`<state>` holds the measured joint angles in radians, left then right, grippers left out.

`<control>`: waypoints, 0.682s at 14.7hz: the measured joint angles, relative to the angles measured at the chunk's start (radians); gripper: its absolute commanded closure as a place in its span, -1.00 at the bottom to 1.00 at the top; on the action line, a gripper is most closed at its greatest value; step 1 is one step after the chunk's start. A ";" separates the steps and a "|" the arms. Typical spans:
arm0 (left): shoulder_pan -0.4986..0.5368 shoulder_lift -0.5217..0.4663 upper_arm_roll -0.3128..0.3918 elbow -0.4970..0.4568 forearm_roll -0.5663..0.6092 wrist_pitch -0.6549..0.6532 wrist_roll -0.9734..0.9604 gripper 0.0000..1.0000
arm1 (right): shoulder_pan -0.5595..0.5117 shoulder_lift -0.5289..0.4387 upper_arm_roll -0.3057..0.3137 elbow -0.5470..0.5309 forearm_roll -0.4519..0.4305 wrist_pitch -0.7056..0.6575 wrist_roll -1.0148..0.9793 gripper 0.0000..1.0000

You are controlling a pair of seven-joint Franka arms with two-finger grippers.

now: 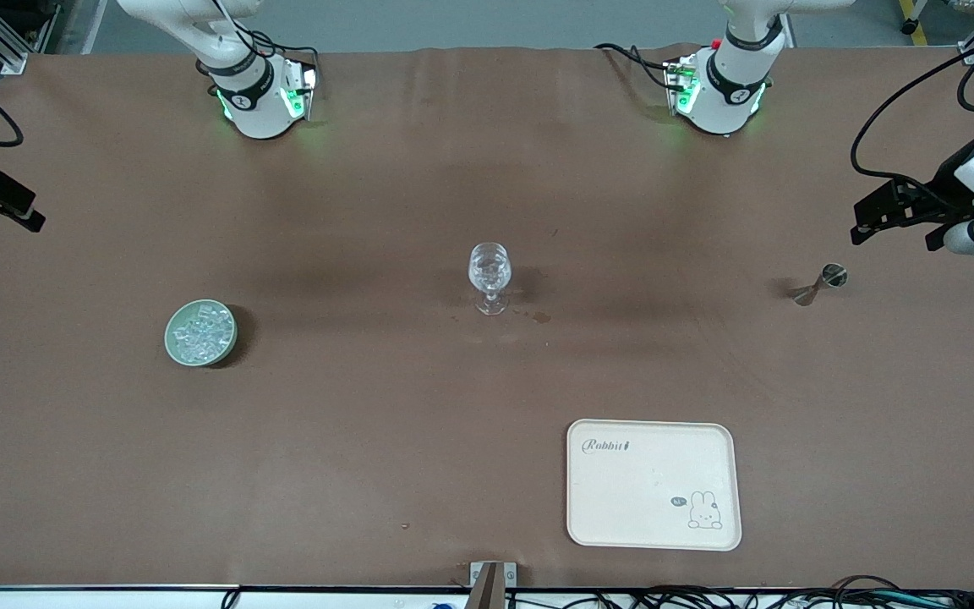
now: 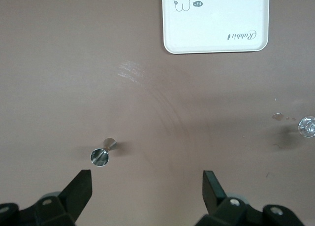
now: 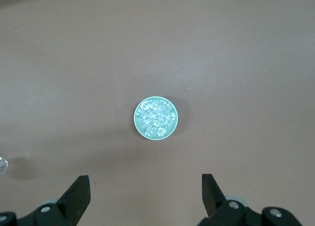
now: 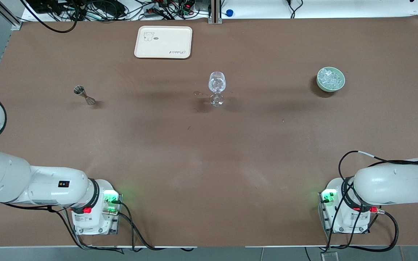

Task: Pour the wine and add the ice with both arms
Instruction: 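Reach the right gripper to the ice bowl while the left gripper reaches the jigger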

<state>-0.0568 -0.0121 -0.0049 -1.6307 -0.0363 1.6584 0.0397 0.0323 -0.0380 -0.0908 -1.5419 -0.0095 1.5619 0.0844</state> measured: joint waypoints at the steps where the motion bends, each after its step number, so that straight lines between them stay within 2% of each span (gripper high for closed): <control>1: 0.000 0.000 0.000 0.000 0.000 0.001 0.000 -0.98 | 0.000 0.000 0.000 0.000 0.000 0.000 0.000 -1.00; 7: 0.001 0.003 0.006 0.000 0.001 0.004 -0.001 -0.99 | 0.000 0.000 0.000 0.000 0.000 0.000 0.000 -1.00; 10: 0.002 0.006 0.062 0.000 0.002 -0.012 -0.029 -1.00 | 0.000 0.000 0.000 0.000 0.000 0.000 0.000 -1.00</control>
<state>-0.0546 -0.0064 0.0575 -1.6309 -0.0342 1.6459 0.0108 0.0324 -0.0380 -0.0912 -1.5421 -0.0095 1.5619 0.0845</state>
